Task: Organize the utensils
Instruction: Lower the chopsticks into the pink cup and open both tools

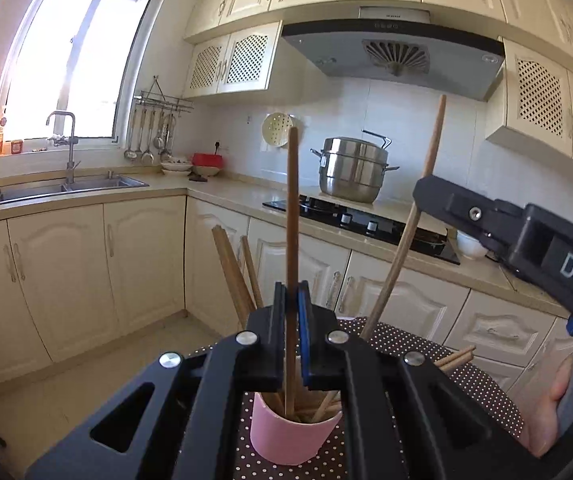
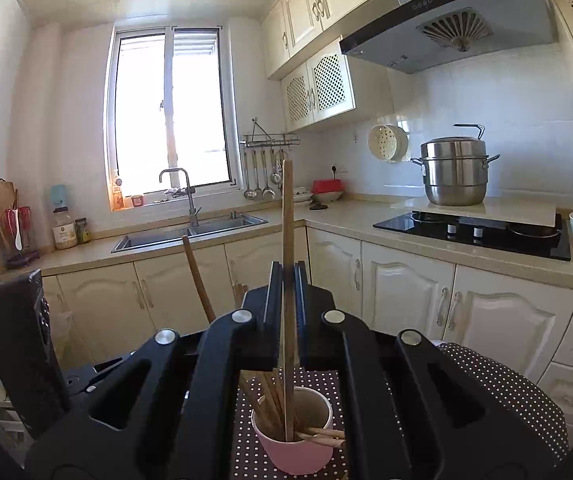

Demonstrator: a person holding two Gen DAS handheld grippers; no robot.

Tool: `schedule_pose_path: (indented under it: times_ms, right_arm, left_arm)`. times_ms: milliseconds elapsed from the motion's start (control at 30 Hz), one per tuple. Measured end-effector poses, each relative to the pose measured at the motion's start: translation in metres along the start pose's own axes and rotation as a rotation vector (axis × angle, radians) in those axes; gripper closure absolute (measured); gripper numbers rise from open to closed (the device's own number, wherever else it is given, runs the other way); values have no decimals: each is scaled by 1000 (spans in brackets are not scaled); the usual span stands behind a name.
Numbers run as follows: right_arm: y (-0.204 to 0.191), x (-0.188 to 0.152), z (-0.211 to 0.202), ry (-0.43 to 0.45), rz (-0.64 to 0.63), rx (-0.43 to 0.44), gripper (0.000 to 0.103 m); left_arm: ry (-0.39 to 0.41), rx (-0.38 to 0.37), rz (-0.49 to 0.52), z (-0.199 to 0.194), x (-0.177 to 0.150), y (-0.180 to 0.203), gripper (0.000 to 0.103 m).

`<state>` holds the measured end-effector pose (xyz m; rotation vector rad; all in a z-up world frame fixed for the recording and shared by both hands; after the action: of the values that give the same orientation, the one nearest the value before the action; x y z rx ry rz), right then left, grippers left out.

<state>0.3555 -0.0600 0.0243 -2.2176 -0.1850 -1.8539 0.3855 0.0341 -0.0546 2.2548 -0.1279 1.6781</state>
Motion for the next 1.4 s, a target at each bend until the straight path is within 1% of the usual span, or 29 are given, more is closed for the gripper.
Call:
schedule_pose_path:
  times_ms: [200,233,300,367,467,500,600,667,700,733,800,867,967,1067,1133,1200,1400]
  right_arm:
    - [0,-17,2,-38,-19,-8,97]
    - [0,-21,1,-46,-22,-9,97]
    - [1,-26,1,-58,-22,-11,97]
    - [2,-30,2,-69,-24,-15,97]
    - [3,-35,2,-81,-25,-19,97]
    - [3,-36,1,-83,-27,-20,97]
    - [4,-39,0,-90,-28,-24,97]
    - [5,-41,0,-95,-28,-28,96]
    - [5,-43,-1,-98,-29,-29,96]
    - [5,-44,-1,-101,-29,-31,96]
    - [5,-46,-2,-102,-36,-37,96]
    - [4,-49,-3,-99,-45,-39,97]
    - [2,-56,-1,-109,-57,-40,97]
    - [0,-63,-2,-119,-63,-44,96]
    - [1,-62,-5,-114,-47,-38,96]
    - [1,-58,-9,-108,-29,-34,96]
    - [-4,-44,-26,-76,-32,-28,96]
  left_arm:
    - [-62,-7,-9,10,-30,-3,97]
    - [-63,-2,-7,10,-32,-4,97]
    - [-54,-2,3,7,-32,-4,97]
    - [-62,-20,-8,6,-32,-4,97]
    - [-52,-10,-17,2,-29,-6,96]
    - [-53,-11,-21,1,-29,-7,94]
    - [-25,19,-37,-7,-24,-13,68]
    - [-16,18,-38,-11,-22,-14,67]
    - [-16,20,-35,-12,-22,-13,64]
    - [-11,30,-31,-15,-21,-14,59]
    - [-9,47,-26,-19,-20,-15,56]
    - [-6,59,-27,-23,-19,-17,55]
    - [-4,76,-29,-30,-17,-20,50]
    - [-6,85,-39,-36,-15,-24,49]
    - [-6,93,-42,-41,-14,-25,45]
    - [-5,95,-43,-47,-13,-27,44]
    - [10,97,-33,-66,-6,-23,40]
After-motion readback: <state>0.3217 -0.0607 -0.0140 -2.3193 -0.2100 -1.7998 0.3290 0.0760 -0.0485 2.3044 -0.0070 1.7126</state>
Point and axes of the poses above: each gripper's, at about its wrist camera, not at the fingertips, and z roughly the way its jaws point, y to its right, x to its top, the point moved 10 cm from there along z, roughly the way its jaws point, and after that the axes turned 10 degrees about -x, right-handed, at the moved point
